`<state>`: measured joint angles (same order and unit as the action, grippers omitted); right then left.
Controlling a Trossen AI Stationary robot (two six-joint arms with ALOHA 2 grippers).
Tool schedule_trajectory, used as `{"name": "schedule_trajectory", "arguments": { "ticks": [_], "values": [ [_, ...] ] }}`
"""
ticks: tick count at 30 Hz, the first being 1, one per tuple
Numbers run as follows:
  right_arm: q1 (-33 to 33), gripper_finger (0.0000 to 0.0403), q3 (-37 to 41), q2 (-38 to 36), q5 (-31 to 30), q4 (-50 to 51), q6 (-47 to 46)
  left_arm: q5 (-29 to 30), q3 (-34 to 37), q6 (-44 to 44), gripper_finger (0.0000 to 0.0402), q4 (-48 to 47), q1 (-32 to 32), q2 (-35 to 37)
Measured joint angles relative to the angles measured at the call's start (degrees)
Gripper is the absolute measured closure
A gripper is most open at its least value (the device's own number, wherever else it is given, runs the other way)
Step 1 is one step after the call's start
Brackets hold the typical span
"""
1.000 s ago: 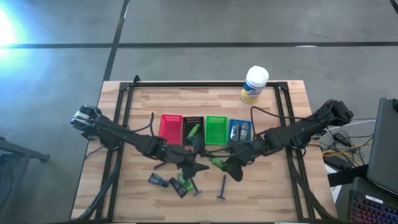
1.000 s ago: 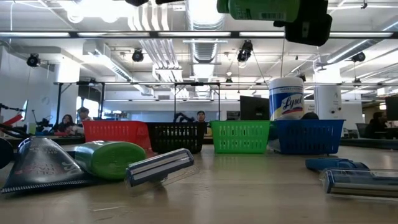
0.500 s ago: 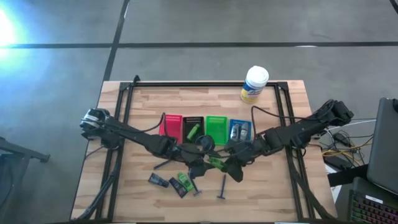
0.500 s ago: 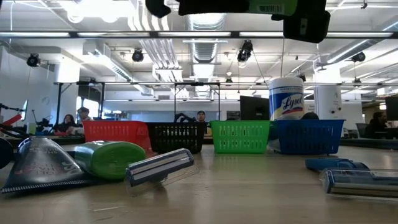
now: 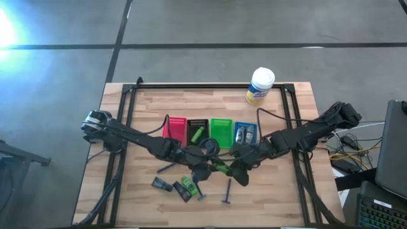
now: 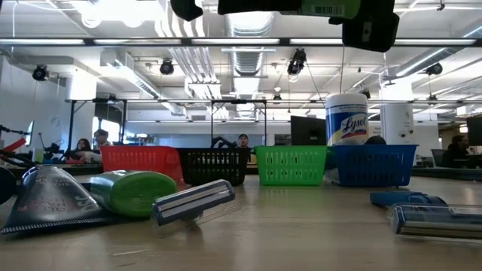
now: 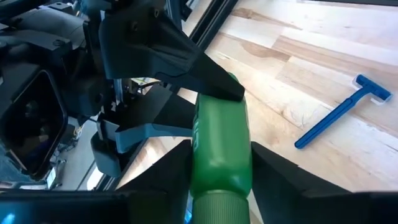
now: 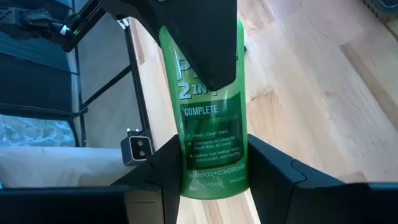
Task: Pick & Place Travel size toiletries
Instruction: Put the green shampoo into the black bin
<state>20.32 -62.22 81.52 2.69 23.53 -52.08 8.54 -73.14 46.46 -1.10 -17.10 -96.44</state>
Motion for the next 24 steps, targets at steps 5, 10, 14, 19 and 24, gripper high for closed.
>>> {"name": "schedule_trajectory", "arguments": {
  "ticks": [5, 10, 14, 19, 24],
  "values": [
    [-0.9, 0.0257, 0.0, 0.0, 0.7, 0.0, 0.4, 0.1, 0.1, 0.1, 0.0266, 0.0, 0.0, 0.0],
    [-1.2, 0.0224, 0.0, 0.0, 0.4, 0.0, 0.3, 1.5, 0.2, -0.7, 0.0283, -1.4, 0.0, 0.1],
    [-1.4, 0.0185, 0.0, -0.2, -0.2, 0.2, -0.3, 4.8, 0.2, -4.7, 0.0293, -6.1, -0.1, 0.2],
    [-1.1, 0.0134, 0.0, -1.7, -1.0, 2.2, -0.4, 13.9, 0.4, -13.9, 0.0296, -12.5, -0.3, 1.2],
    [0.4, 0.0094, 0.0, -6.6, -13.6, 10.4, -2.2, 25.6, 3.6, -30.9, 0.0297, -19.2, -1.6, 5.5]
  ]
}}
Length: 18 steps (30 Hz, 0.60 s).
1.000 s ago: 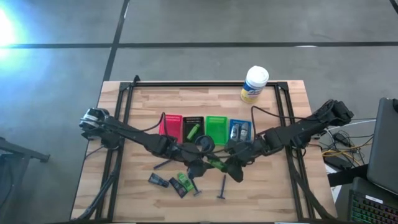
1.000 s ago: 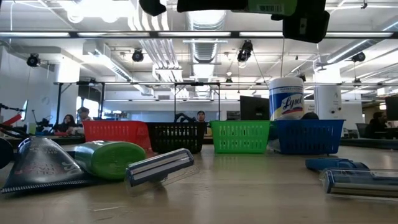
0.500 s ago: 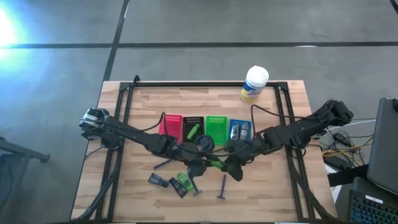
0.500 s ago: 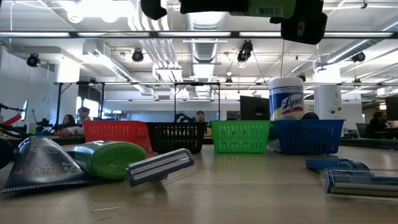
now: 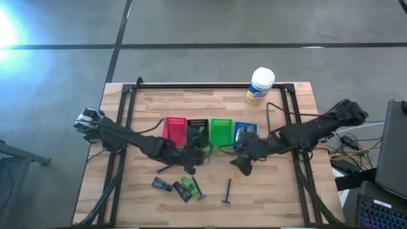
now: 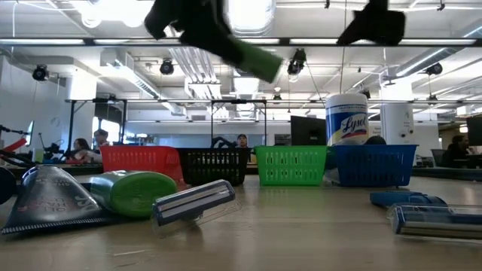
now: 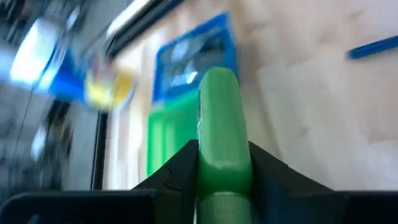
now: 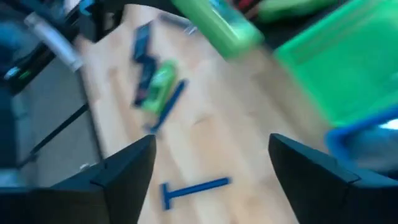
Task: Pick & Place Travel size toiletries
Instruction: Put the green shampoo into the black bin
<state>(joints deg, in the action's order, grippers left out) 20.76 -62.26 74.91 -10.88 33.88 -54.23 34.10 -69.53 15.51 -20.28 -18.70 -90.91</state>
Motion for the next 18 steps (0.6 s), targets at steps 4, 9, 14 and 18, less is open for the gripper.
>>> {"name": "schedule_trajectory", "arguments": {
  "ticks": [4, 9, 14, 18],
  "values": [
    [2.1, 0.0072, 0.0, -5.0, -13.1, 7.9, -5.5, 11.1, 6.3, -21.4, 0.0297, -1.4, -1.5, 4.9],
    [2.6, 0.0057, 0.4, -8.7, -23.5, 16.0, -14.7, 19.9, 14.3, -61.9, 0.0298, -1.3, 0.0, 7.6],
    [2.5, 0.0055, 0.5, -8.8, -25.3, 16.9, -16.0, 17.5, 18.8, -86.4, 0.0298, -1.2, 3.6, 5.0],
    [2.5, 0.0065, 0.6, -7.7, -25.3, 16.9, -15.9, 17.2, 19.8, -88.5, 0.0298, 2.0, 5.6, 1.8]
  ]
}}
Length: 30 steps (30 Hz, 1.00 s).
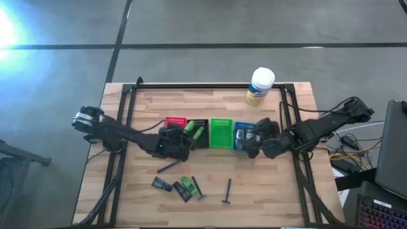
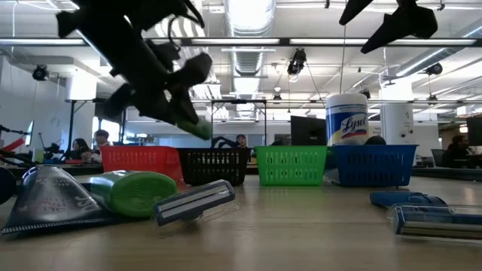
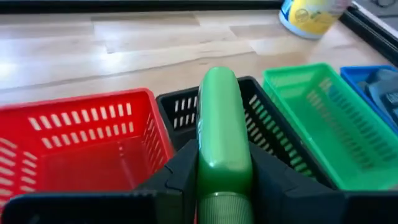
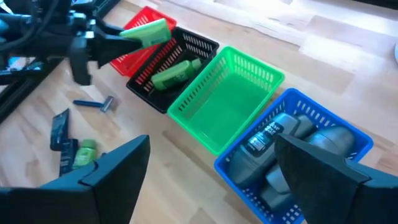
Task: Pick & Place Travel size toiletries
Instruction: Put the green shampoo into the black bin
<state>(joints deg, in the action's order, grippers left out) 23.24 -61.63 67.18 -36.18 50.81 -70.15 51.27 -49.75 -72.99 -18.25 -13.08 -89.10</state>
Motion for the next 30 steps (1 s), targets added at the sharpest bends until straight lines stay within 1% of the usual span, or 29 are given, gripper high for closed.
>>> {"name": "schedule_trajectory", "arguments": {
  "ticks": [3, 7, 13, 16, 18, 20, 22, 24, 25, 27, 29, 30],
  "values": [
    [0.0, 0.0073, 0.0, 0.5, 0.0, 0.0, 0.2, -1.5, 0.1, 1.5, 0.0295, 3.5, 1.4, -2.1],
    [0.0, 0.0076, 0.0, 1.0, 0.1, 0.0, 0.1, -3.7, -1.8, 5.9, 0.0275, 5.2, 3.0, -4.3],
    [0.0, 0.0062, 0.0, 1.0, 0.2, 0.0, -0.1, -7.2, -3.6, 7.6, 0.0236, 5.1, 4.5, -7.3],
    [0.0, 0.0053, 0.0, 0.9, 0.4, 0.1, -0.1, -7.9, -4.0, 7.6, 0.0218, 5.0, 4.4, -7.9],
    [0.0, 0.0048, 0.0, 0.9, 0.9, 0.3, -0.1, -9.6, -4.3, 8.2, 0.0207, 4.7, 4.3, -7.4],
    [0.0, 0.0045, 0.0, 0.9, 2.2, 0.5, 0.1, -12.9, -4.9, 11.1, 0.0197, 4.8, 3.9, -5.6],
    [0.0, 0.0044, 0.0, 0.9, 4.1, 0.8, 0.2, -17.1, -5.8, 18.1, 0.0191, 5.0, 2.8, -3.6],
    [0.0, 0.0045, 0.0, 1.2, 6.5, 1.0, 1.5, -23.1, -6.5, 29.7, 0.0190, 5.2, 1.1, -1.8],
    [0.0, 0.0047, 0.0, 1.3, 7.6, 0.9, 2.7, -27.2, -6.7, 36.6, 0.0191, 5.0, 0.0, -0.7],
    [0.1, 0.0052, 0.3, 1.4, 10.4, 0.9, 5.5, -38.0, -6.7, 50.7, 0.0193, 4.9, -2.4, 0.9],
    [0.2, 0.0058, 0.8, 1.4, 12.3, 0.8, 6.9, -47.8, -6.2, 60.6, 0.0193, 4.6, -5.3, 2.1],
    [0.2, 0.0061, 1.1, 1.3, 12.7, 0.9, 7.1, -51.0, -6.2, 64.6, 0.0193, 3.9, -6.9, 2.4]
  ]
}}
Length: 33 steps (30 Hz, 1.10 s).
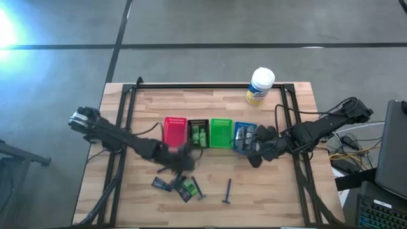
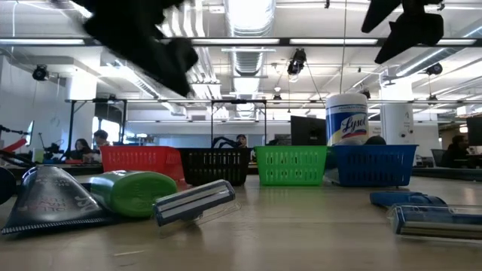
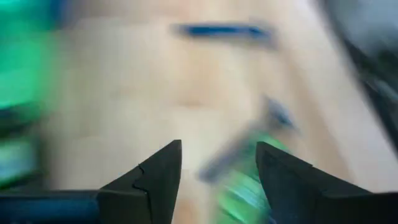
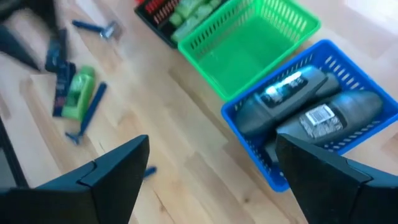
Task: Pick & Place Travel size toiletries
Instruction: Put the green shampoo into the black bin
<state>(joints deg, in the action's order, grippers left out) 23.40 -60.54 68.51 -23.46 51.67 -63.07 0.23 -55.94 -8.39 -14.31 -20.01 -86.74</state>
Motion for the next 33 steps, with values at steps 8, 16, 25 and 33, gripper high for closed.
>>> {"name": "schedule_trajectory", "arguments": {
  "ticks": [8, 16, 25, 33],
  "values": [
    [0.0, 0.0069, 1.7, 0.9, 1.6, -0.1, -2.1, 1.9, 0.1, 16.2, 0.0191, 0.4, -7.1, -4.9],
    [0.0, 0.0041, 1.7, 4.1, 1.8, -0.7, -1.6, 1.2, 0.1, 19.7, 0.0165, 0.5, -6.8, -10.1],
    [0.0, 0.0046, 1.8, 6.4, 3.0, -1.1, -2.5, -1.8, 0.3, 21.9, 0.0125, 0.5, -5.2, -11.9],
    [0.0, 0.0061, 1.8, 6.6, 3.0, -1.1, -3.6, -6.3, 0.9, 18.6, 0.0152, -0.5, -2.6, -12.5]
  ]
}}
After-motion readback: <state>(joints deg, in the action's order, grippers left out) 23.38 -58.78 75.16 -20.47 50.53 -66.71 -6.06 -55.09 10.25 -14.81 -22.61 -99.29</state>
